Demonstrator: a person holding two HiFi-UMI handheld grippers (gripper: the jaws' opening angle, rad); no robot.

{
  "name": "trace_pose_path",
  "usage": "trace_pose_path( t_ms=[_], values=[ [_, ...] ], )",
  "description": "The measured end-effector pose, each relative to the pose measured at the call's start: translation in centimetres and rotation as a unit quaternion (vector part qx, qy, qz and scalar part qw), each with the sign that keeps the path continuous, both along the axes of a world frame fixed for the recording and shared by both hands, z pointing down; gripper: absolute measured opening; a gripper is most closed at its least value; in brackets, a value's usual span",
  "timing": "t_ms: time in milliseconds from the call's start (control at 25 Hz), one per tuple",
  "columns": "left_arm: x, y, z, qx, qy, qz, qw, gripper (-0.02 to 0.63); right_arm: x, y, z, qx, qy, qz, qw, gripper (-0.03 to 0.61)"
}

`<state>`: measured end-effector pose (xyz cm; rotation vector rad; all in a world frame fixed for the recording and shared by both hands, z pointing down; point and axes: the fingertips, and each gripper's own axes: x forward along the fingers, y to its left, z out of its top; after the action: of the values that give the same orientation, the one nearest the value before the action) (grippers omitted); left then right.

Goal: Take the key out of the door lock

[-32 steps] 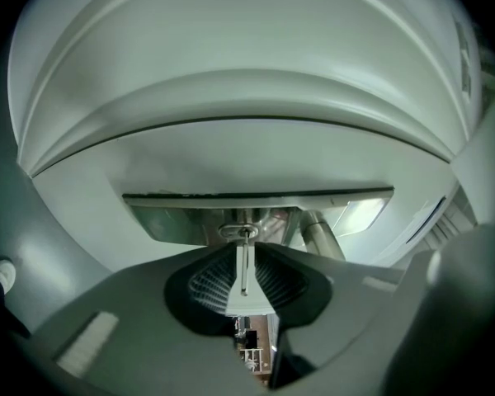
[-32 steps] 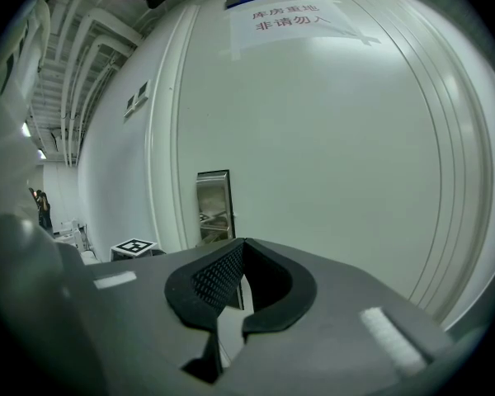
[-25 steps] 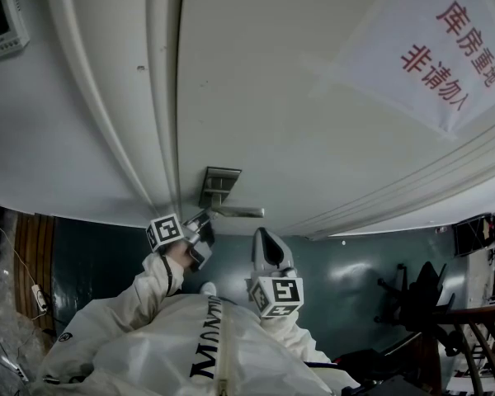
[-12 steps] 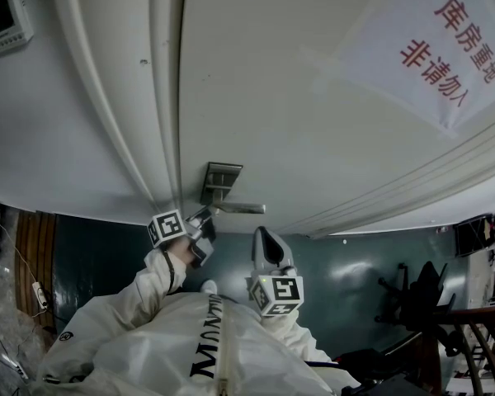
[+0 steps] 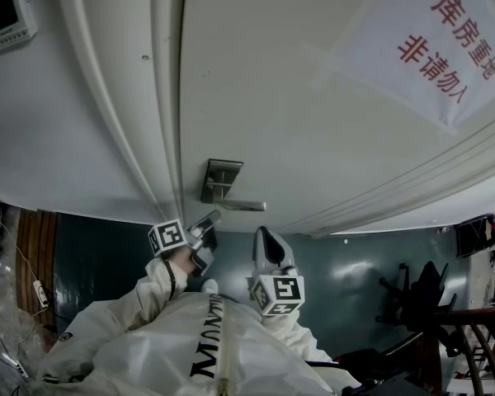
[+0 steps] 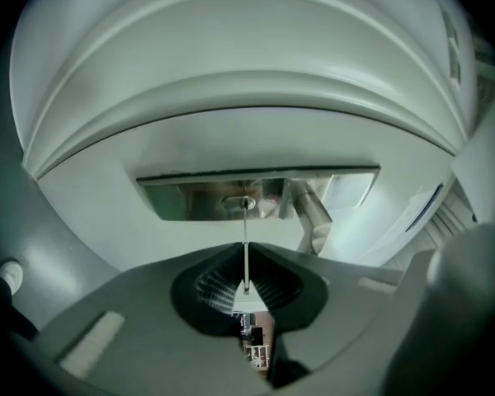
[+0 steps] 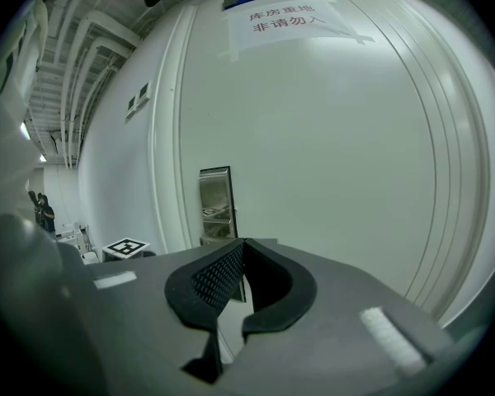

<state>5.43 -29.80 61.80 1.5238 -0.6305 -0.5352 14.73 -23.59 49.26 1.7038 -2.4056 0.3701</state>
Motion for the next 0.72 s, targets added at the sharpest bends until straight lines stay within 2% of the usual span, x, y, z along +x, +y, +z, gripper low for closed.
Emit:
trace_pose_path(
  t_ms=[120,360,600,720],
  values=[
    [0.0,1.6,0.4,-0.001,-0.001,-0.005,1.0000,0.023,-0.1,0.0,-0.1,0.002,-0.003,-0.004,1.000,0.000],
    [-0.3,1.8,-0.6,0.032,-0.037,0.008,0.9988,0.023,-0.8,0.5,0.2,-0.001,-0.009,-0.015,1.000,0.000],
    [-1.0,2.7,-0.5,0.059,-0.108,0.008,0.9924,0.023,-0.5,0.6,0.2,0.001,-0.015,-0.014,1.000,0.000],
    [-1.5,3.0,-0.7,0.084,-0.157,0.008,0.9840,0.023,-0.5,0.6,0.3,0.001,-0.018,-0.016,1.000,0.000]
  ],
)
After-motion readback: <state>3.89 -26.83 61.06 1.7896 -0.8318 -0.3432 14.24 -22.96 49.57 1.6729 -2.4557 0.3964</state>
